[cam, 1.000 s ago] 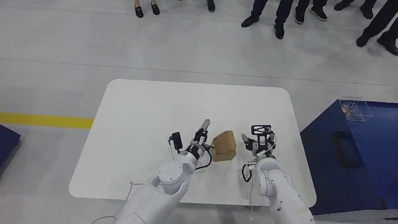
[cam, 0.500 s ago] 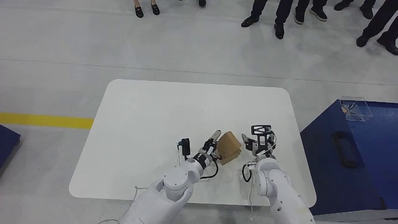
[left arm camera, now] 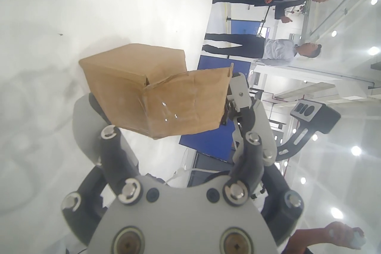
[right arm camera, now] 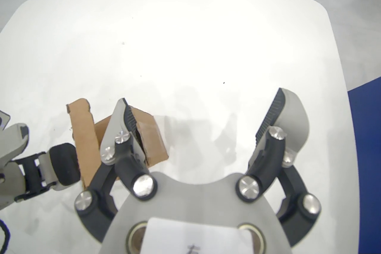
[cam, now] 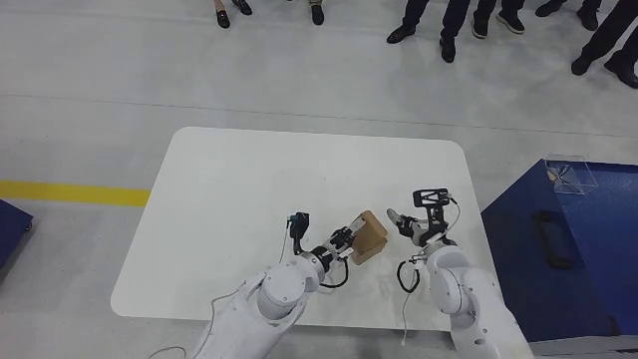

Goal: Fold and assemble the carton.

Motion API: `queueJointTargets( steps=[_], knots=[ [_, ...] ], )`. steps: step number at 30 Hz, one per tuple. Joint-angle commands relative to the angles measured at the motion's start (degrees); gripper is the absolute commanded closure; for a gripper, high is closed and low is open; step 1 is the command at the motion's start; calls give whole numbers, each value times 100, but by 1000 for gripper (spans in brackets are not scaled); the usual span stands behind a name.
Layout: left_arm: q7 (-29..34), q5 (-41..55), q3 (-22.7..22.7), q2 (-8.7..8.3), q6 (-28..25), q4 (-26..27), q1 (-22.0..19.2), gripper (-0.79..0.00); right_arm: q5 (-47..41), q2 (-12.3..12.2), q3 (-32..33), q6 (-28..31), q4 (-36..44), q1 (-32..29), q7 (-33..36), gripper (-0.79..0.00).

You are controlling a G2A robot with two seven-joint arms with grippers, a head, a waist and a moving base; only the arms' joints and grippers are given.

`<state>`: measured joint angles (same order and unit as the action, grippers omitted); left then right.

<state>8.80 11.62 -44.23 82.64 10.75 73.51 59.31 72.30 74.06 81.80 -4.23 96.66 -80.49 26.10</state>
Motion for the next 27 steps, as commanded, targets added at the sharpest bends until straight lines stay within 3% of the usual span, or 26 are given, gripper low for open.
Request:
queueJointTargets(
  steps=[1,2,4,5,9,14,20,27],
  knots=[
    [96,-79,-10,0,150,-2,17,-600,181,-12,-50,130,-38,-32,-23,-785],
    [110,-93,-5,6,204,-13,17,-563,220,-14,-88,206,-76,-36,-26,-785],
    [93,-136,17,27,332,-74,-3,-573,316,-15,-149,286,-151,-20,-74,-785],
    [82,-125,23,42,355,-100,-16,-486,357,-14,-183,309,-194,-17,-107,-785],
    [19,-101,38,96,347,-193,-40,-496,331,-10,-207,357,-323,42,-152,-785],
    [-62,-142,71,158,408,-279,-76,-397,275,2,-111,64,-584,201,-190,-785],
    [-113,-203,107,223,471,-318,-80,-391,-136,5,-29,306,-766,311,-126,-785],
    [-126,-237,82,269,384,-333,-3,-372,51,-17,-143,639,-696,171,-196,-785]
  ],
)
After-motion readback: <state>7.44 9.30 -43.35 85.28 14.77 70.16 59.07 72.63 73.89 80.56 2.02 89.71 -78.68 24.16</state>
